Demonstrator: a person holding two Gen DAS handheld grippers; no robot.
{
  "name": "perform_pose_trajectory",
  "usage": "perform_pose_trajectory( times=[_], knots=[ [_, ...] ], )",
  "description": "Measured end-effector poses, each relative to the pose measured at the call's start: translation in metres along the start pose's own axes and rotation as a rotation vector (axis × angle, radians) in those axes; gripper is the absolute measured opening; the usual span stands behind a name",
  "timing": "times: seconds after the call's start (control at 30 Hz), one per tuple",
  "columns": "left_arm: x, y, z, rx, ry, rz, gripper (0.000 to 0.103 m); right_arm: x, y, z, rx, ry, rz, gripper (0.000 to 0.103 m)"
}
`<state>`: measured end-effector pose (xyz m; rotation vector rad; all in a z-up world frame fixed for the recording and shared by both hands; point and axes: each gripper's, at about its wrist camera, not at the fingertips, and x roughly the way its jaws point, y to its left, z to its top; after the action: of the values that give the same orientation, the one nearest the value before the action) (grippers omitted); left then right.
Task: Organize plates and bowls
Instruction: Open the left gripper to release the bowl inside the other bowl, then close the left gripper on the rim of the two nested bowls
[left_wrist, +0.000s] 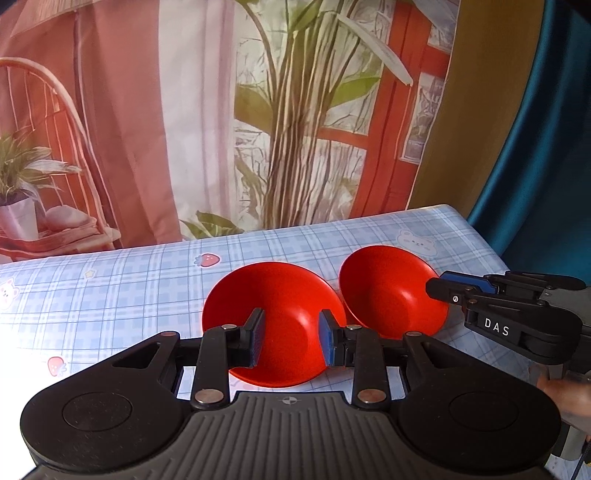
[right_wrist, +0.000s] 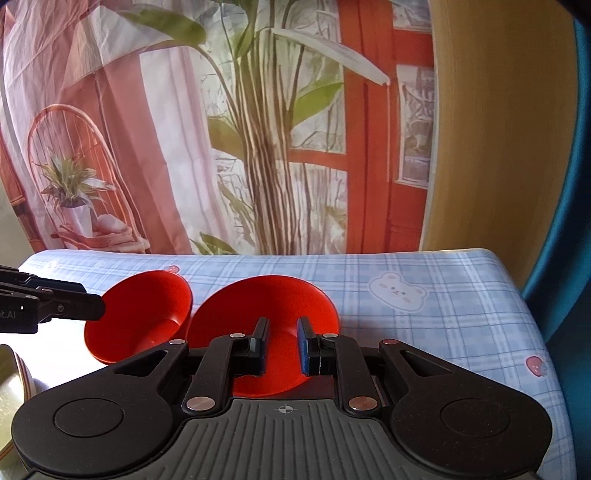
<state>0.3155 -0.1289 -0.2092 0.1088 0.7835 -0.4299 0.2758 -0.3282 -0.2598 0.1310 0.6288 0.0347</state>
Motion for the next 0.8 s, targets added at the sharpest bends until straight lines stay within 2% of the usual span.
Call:
perform_pose_trajectory(
  times=[0.2,0.43,0.57,0.8],
  knots=[
    [0.010,-0.005,0.000,0.007,0.014,-0.015,0.033,0.005,-0.008,-0.008,-0.006,-0.001,-0.036,0.016],
    [0.016,-0.014,0.000,0.022,0.021,-0.037,0.033,0.009,-0.019,-0.015,0.036,0.009,-0.039,0.016],
    [0.021,-0.021,0.000,0.030,0.033,-0.058,0.033,0.009,-0.022,-0.021,0.052,0.008,-0.030,0.011],
    [0.028,-0.039,0.002,0.063,0.036,-0.086,0.033,0.007,-0.026,-0.025,0.064,0.000,-0.022,0.008]
  ],
)
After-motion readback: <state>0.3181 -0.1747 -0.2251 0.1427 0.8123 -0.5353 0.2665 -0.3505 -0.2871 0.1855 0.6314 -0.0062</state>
